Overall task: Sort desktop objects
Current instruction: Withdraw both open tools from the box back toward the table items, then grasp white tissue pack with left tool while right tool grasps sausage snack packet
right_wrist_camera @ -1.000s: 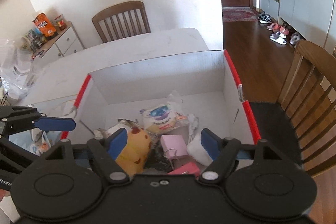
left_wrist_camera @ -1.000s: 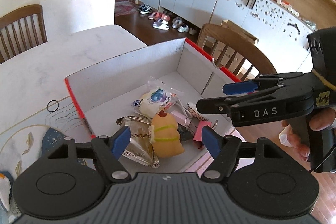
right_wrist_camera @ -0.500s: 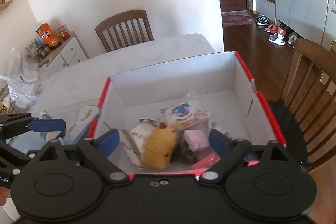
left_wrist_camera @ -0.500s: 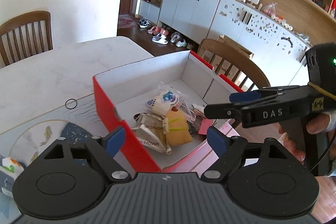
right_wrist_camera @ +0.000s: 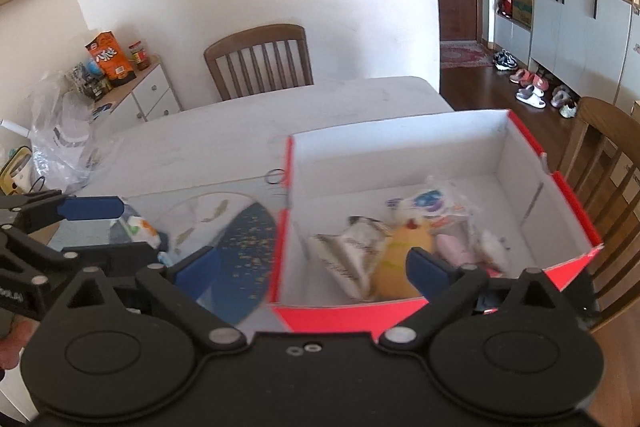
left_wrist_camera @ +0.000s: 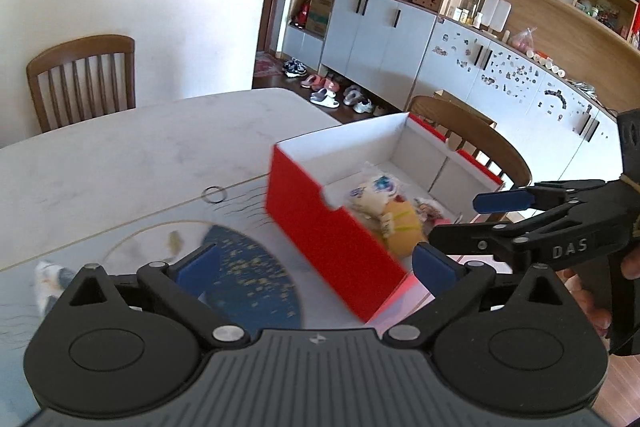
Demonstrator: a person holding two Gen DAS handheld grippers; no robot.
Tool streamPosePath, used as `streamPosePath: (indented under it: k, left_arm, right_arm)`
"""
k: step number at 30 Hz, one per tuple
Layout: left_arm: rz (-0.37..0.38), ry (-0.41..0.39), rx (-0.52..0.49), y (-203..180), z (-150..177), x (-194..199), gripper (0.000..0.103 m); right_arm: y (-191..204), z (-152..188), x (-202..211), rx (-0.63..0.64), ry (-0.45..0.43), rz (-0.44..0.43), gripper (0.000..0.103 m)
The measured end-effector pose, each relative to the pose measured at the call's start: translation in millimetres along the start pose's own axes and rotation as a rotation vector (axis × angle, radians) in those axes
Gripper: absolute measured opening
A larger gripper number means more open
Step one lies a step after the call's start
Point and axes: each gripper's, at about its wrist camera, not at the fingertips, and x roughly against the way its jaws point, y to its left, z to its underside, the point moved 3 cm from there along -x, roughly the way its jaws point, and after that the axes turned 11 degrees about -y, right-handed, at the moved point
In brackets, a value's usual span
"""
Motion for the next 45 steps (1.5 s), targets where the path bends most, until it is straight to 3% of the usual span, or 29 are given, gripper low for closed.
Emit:
streamPosePath:
  k: [14, 21, 27, 31, 38, 45]
  left_arm:
    - [-0.039, 0.015, -0.044, 87, 31, 38, 0.103]
    - [-0.069, 0.03, -0.005, 138, 44, 40, 0.103]
    - [-0.091, 0.033, -0.032, 166, 50, 34, 0.103]
    - [-0.067, 0.03, -0.121, 174, 49, 28, 0.103]
    - [0.097, 0.041, -0.359, 175, 51, 16, 0.103]
    - [0.189, 0.025, -0.56, 172, 53, 7, 0.103]
  right_arm:
    - [85, 35, -16, -0.003, 0.05, 0.026, 0.1]
    - [118, 52, -43, 0.006, 0.094, 0.037, 0.1]
    - [137, 63, -62, 0.018, 0.117, 0.056, 0.1]
    - [149, 69, -74, 0.032, 0.131, 0.054, 0.1]
    - [161, 75, -95, 0.04, 0.161, 0.063, 0.099]
    - [171, 79, -114, 0.091, 0.166, 0.088, 0.099]
